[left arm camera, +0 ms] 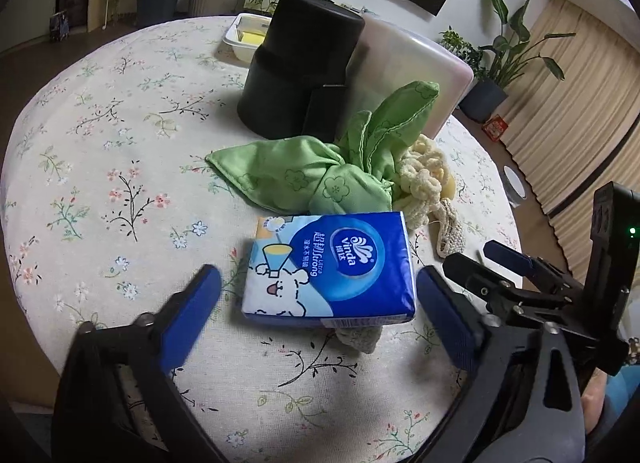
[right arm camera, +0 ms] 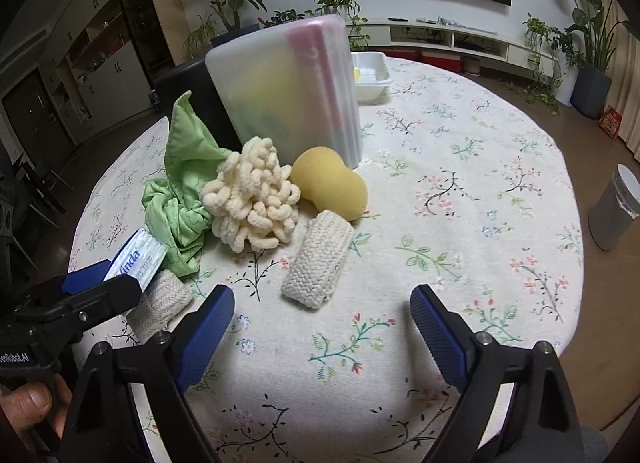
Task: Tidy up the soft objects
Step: 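Grasp the second Vinda tissue pack with the left gripper while the right grasps a white knitted sleeve, then carry the tissue pack and knitted sleeve over the white tray, then open both grippers to drop the tissue pack and sleeve into the tray, then move both tools back toward the remaining soft items, then grasp the cream knitted scrunchie with the right gripper while the left grasps the other knitted sleeve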
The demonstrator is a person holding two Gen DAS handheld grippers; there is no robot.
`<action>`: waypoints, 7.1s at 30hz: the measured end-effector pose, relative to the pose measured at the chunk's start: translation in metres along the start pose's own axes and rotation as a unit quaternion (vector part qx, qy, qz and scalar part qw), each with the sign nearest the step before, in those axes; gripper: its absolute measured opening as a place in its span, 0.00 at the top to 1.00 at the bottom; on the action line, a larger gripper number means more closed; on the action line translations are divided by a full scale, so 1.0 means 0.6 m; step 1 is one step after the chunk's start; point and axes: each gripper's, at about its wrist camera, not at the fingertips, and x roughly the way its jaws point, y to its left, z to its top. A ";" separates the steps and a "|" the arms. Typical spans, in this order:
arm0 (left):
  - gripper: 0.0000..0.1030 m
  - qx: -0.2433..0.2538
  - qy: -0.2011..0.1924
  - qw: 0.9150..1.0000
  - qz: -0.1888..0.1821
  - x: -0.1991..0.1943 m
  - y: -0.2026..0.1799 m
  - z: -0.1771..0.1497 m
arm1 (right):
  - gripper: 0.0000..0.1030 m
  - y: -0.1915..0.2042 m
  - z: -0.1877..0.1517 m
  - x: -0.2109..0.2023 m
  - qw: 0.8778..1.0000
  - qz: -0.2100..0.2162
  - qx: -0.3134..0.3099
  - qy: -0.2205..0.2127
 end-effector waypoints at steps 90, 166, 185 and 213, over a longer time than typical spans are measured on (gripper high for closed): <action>0.28 0.222 0.080 0.972 0.016 0.259 0.009 0.531 | 0.72 -0.067 0.512 0.286 0.972 0.029 -0.221 0.080; 0.00 0.088 -0.083 0.993 0.018 -0.126 0.060 0.147 | 0.18 -0.146 0.144 -0.070 0.998 0.059 -0.018 -0.009; 0.00 0.109 -0.038 0.993 0.022 -0.042 -0.054 -0.029 | 0.00 0.006 0.029 -0.059 0.993 0.034 -0.110 -0.019; 0.27 0.137 -0.001 0.989 0.050 0.027 -0.057 -0.022 | 0.58 0.054 0.083 0.078 0.983 0.074 -0.155 0.062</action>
